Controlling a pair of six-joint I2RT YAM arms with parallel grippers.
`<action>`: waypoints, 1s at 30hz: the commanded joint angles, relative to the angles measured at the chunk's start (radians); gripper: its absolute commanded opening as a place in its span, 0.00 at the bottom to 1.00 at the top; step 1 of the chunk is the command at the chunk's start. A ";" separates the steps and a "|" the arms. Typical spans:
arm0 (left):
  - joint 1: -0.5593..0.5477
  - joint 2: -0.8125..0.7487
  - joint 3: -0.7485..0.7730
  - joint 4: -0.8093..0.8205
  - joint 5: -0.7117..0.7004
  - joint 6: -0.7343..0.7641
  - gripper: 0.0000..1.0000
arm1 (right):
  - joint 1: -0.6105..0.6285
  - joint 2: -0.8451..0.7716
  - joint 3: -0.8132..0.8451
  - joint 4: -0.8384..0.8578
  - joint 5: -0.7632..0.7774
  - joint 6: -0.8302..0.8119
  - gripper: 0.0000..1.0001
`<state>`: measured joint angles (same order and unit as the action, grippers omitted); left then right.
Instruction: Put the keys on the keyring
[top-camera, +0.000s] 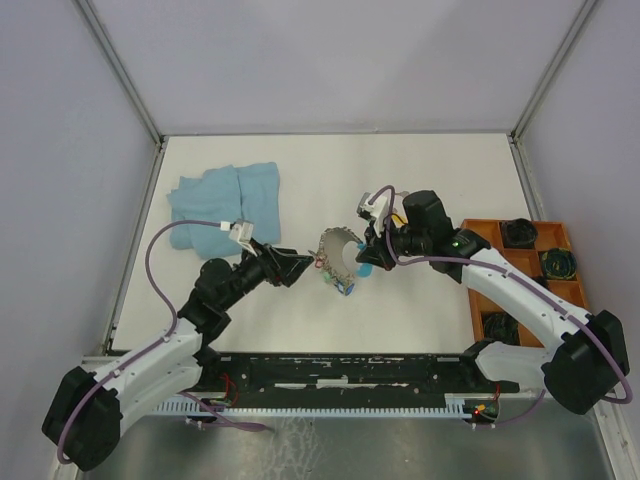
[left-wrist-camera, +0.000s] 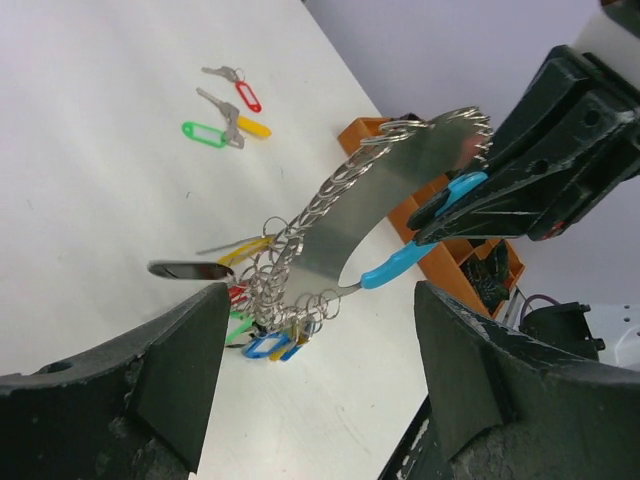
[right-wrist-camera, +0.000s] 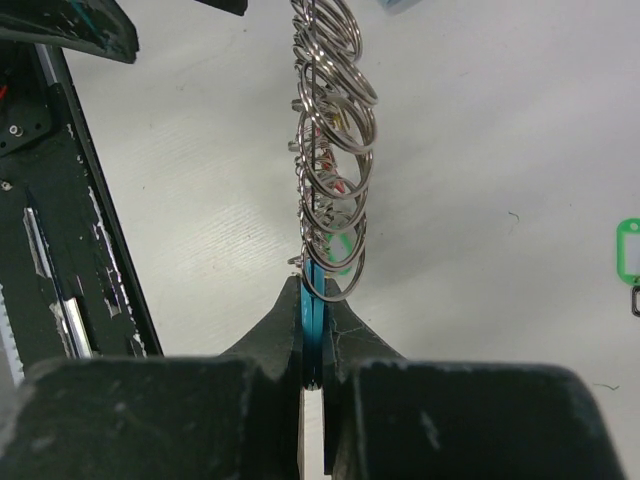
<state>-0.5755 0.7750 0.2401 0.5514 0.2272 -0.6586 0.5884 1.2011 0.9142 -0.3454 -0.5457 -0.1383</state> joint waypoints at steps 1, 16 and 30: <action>-0.001 0.060 0.033 0.071 0.021 -0.055 0.79 | 0.004 -0.035 0.059 0.053 0.004 -0.041 0.01; 0.022 0.207 0.021 0.222 0.114 -0.083 0.77 | 0.004 -0.040 0.033 0.099 -0.087 -0.068 0.01; 0.072 0.274 0.060 0.284 0.239 -0.249 0.63 | 0.004 -0.021 0.042 0.074 -0.081 -0.079 0.01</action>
<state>-0.5217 1.0313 0.2569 0.7712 0.4255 -0.7948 0.5892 1.1988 0.9142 -0.3454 -0.5919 -0.2070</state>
